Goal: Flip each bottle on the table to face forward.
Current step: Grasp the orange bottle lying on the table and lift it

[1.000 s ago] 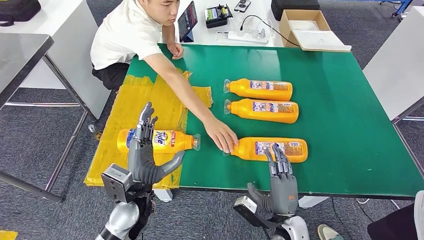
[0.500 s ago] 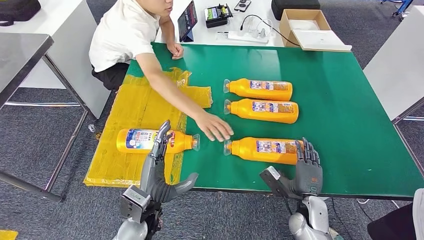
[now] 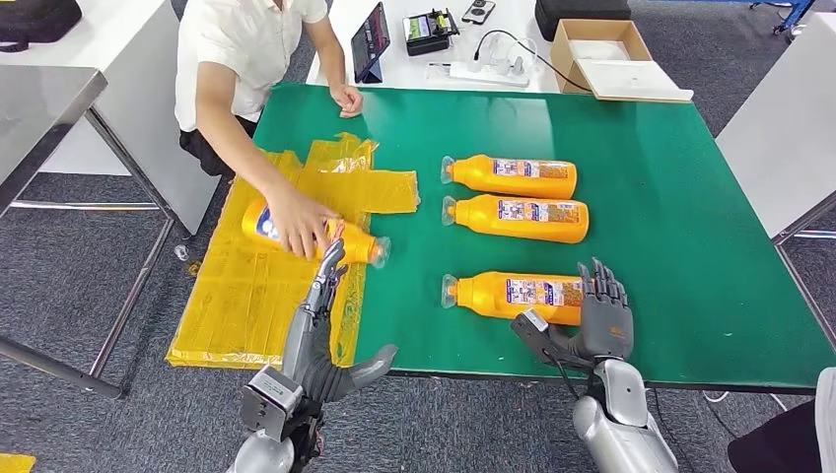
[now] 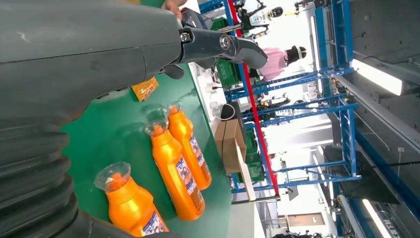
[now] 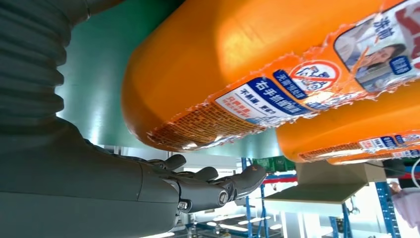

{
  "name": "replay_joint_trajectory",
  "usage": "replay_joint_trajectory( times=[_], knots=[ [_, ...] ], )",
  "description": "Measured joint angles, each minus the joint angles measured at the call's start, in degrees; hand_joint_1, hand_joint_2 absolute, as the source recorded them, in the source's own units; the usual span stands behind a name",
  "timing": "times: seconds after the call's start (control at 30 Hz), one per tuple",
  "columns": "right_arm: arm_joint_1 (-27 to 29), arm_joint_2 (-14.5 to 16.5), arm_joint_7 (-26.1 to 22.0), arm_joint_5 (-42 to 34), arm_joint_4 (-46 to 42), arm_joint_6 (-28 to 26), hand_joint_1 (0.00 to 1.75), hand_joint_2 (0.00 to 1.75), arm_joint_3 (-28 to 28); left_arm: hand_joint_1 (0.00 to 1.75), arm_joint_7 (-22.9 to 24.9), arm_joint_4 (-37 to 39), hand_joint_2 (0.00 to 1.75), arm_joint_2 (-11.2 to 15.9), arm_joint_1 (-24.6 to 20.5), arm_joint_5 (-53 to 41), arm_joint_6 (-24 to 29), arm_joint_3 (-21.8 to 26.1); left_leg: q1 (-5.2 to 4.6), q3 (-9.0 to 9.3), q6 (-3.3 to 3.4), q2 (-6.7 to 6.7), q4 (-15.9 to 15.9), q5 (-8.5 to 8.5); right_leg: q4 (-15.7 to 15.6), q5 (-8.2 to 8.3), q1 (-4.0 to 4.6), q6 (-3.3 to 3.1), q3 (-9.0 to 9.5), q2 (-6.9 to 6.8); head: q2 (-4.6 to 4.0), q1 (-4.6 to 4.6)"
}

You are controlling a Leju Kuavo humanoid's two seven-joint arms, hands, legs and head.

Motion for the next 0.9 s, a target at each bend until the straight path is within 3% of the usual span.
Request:
replay_joint_trajectory(
  times=[0.63,0.77,0.83,0.9],
  knots=[
    [-3.82,0.26,0.35,1.77,5.18,-1.63,0.00,1.75,3.03,0.00,0.13,1.24,1.75,-0.10,-1.30,0.58,-1.42,-0.78,0.00,0.02,0.00,0.01,0.00,0.02,0.00,0.01,0.01,0.00,0.01,0.01,0.00,0.01],
    [-5.68,0.79,1.83,1.36,7.50,2.85,0.00,1.75,4.09,0.00,0.69,1.73,1.75,-0.16,-1.70,1.61,-2.16,-0.91,0.01,0.06,0.00,0.09,0.00,0.01,0.00,0.01,0.01,0.00,0.02,0.04,0.00,0.01],
    [-7.46,0.87,2.77,0.17,9.16,8.00,0.62,1.75,4.46,0.00,0.98,2.06,1.75,-0.15,-2.00,2.35,-2.90,-0.93,0.01,0.20,-0.01,0.29,0.00,-0.02,0.00,0.01,0.01,0.00,0.07,0.16,0.00,0.01],
    [-9.86,0.88,3.38,-1.02,11.26,14.16,1.42,1.75,4.81,0.00,1.24,2.65,1.75,-0.15,-2.63,3.51,-4.02,-1.05,0.00,0.45,-0.04,0.51,-0.01,-0.09,-0.03,0.02,0.01,-0.01,0.20,0.31,0.00,0.02]
  ],
)
